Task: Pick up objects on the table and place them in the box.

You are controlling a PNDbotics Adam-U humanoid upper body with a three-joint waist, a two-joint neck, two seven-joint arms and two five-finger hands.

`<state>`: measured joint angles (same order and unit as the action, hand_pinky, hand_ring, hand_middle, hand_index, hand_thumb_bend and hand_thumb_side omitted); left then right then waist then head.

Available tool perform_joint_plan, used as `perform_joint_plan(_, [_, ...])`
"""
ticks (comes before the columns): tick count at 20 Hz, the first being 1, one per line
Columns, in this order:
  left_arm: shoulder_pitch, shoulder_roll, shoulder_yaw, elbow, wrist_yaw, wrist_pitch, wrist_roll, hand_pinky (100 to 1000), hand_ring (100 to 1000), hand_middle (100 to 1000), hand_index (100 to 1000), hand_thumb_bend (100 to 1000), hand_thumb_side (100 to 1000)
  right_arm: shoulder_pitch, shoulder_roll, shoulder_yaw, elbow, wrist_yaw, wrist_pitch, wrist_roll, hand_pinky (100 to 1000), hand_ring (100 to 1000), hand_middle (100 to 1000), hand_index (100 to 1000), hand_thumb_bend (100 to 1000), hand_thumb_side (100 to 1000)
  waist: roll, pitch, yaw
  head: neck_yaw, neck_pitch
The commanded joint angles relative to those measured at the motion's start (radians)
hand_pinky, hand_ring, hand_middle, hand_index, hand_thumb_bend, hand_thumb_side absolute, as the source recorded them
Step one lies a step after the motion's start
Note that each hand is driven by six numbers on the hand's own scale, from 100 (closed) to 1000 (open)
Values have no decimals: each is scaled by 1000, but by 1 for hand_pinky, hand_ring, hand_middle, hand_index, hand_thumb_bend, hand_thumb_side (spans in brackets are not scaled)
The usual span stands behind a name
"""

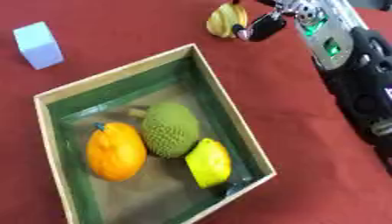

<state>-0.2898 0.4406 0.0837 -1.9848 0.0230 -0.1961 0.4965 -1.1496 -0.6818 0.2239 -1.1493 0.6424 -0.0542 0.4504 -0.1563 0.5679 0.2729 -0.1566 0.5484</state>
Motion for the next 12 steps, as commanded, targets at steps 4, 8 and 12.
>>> perform_joint_plan(4, [-7, 23, 4, -15, 4, -6, 1, 756, 682, 648, 791, 117, 665, -18, -11, -16, 7, 20, -5, -6, 860, 835, 611, 769, 234, 100, 7, -20, 1, -4, -9])
perform_joint_plan(8, [-14, 22, 2, -15, 4, -6, -2, 756, 682, 648, 791, 117, 665, -19, -7, -14, 3, 25, 0, -49, 835, 775, 523, 689, 261, 100, 6, -22, 4, -7, -11])
perform_joint_plan(12, [-11, 21, 5, -15, 3, -5, 0, 757, 682, 649, 791, 118, 664, -17, -3, -14, 7, 25, 9, -110, 813, 724, 464, 630, 208, 100, 7, -26, 6, -9, -6])
